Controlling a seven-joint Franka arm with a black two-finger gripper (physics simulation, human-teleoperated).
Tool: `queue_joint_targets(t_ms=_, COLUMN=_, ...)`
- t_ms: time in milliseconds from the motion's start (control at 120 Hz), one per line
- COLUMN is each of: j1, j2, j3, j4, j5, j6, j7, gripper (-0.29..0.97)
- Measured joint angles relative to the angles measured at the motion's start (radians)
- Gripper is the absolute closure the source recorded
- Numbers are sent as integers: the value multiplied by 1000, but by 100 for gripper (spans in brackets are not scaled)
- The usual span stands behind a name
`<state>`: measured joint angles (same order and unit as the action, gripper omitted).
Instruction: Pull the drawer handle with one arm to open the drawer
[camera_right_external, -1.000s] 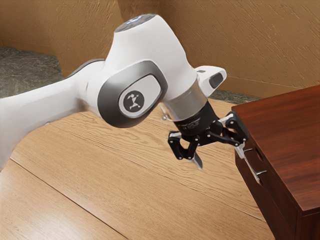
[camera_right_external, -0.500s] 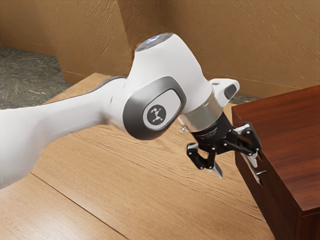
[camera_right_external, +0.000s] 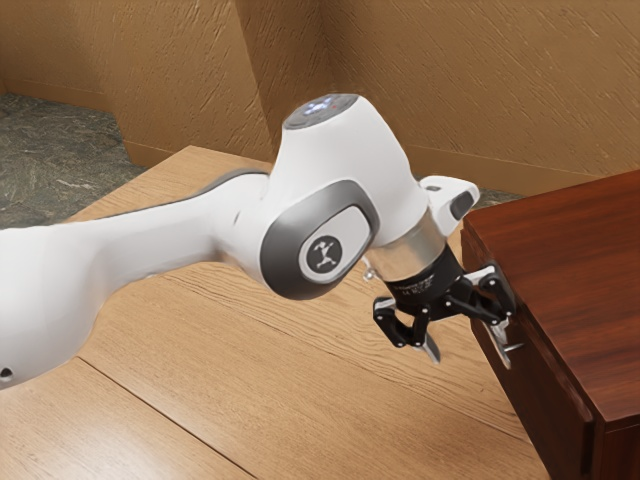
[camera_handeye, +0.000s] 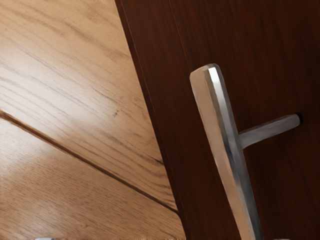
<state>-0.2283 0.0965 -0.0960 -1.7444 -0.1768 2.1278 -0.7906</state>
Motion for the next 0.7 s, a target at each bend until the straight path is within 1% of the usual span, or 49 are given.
queue_joint_targets(t_ms=292, j1=-9, j2=-139, j3=30, j4=-168, j5=35, j6=31, j7=5, gripper=14)
queue_joint_targets(t_ms=350, j1=-22, j2=-175, j3=52, j4=-201, j5=39, j6=37, j7=5, gripper=14)
queue_joint_targets(t_ms=475, j1=2, j2=-246, j3=65, j4=-260, j5=51, j6=46, j7=7, gripper=13)
queue_joint_targets(t_ms=550, j1=1, j2=-268, j3=67, j4=-296, j5=55, j6=57, j7=8, gripper=13)
queue_joint_targets(t_ms=700, j1=1, j2=-345, j3=99, j4=-370, j5=64, j6=71, j7=9, gripper=13)
